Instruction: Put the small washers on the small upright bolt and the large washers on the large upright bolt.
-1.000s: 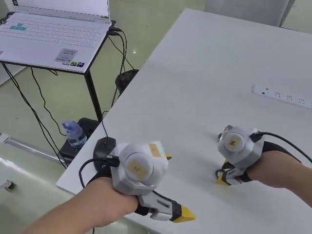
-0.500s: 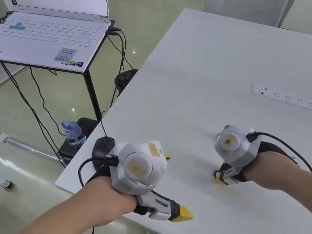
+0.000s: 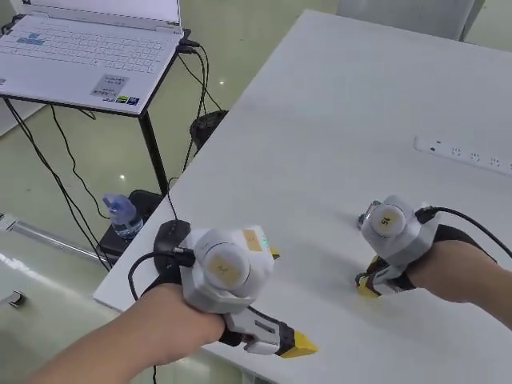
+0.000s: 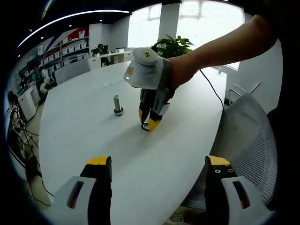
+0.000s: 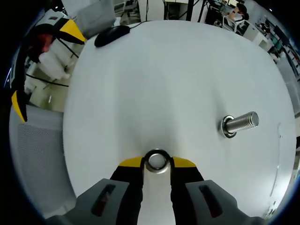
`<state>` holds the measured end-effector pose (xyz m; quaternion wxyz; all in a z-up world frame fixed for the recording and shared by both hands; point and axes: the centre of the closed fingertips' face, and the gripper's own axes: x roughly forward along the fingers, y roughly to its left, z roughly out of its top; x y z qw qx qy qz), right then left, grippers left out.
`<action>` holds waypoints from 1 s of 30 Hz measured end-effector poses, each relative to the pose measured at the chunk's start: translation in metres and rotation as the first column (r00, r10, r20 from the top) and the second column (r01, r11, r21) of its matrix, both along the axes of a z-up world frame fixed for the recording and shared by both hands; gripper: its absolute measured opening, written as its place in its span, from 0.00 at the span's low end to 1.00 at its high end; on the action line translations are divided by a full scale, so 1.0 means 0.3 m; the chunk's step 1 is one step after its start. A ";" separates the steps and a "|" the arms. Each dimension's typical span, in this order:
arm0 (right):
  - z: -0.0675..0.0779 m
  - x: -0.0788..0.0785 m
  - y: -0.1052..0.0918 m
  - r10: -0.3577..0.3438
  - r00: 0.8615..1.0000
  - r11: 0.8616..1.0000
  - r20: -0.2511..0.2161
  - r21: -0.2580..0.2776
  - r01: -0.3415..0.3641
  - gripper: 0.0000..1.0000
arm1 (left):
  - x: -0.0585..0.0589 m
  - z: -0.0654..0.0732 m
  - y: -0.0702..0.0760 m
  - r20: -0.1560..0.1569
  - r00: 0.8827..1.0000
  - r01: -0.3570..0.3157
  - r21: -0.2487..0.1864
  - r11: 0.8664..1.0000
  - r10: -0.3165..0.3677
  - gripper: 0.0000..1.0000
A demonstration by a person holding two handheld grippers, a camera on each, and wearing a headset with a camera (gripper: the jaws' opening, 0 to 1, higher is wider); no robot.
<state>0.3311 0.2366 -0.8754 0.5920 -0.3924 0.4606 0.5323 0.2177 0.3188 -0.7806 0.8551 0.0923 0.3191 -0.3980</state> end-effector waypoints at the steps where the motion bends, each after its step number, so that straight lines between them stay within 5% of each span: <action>1: 0.002 0.003 -0.001 -0.005 1.000 1.000 -0.002 0.000 0.005 0.21 | 0.000 -0.001 -0.001 0.000 1.000 0.001 0.000 1.000 -0.001 0.81; 15: -0.016 0.020 0.010 0.054 0.998 0.999 0.040 -0.003 -0.054 0.23 | 0.003 -0.004 0.011 -0.006 1.000 -0.001 0.010 1.000 0.001 0.81; 26: -0.017 0.012 -0.015 0.088 0.996 0.996 0.029 -0.029 -0.087 0.31 | 0.005 -0.003 0.003 -0.011 1.000 0.011 0.009 1.000 -0.011 0.79; 30: -0.016 0.013 -0.012 0.081 0.996 0.996 0.036 -0.023 -0.080 0.25 | 0.004 -0.005 0.003 -0.012 1.000 0.010 0.010 1.000 -0.010 0.79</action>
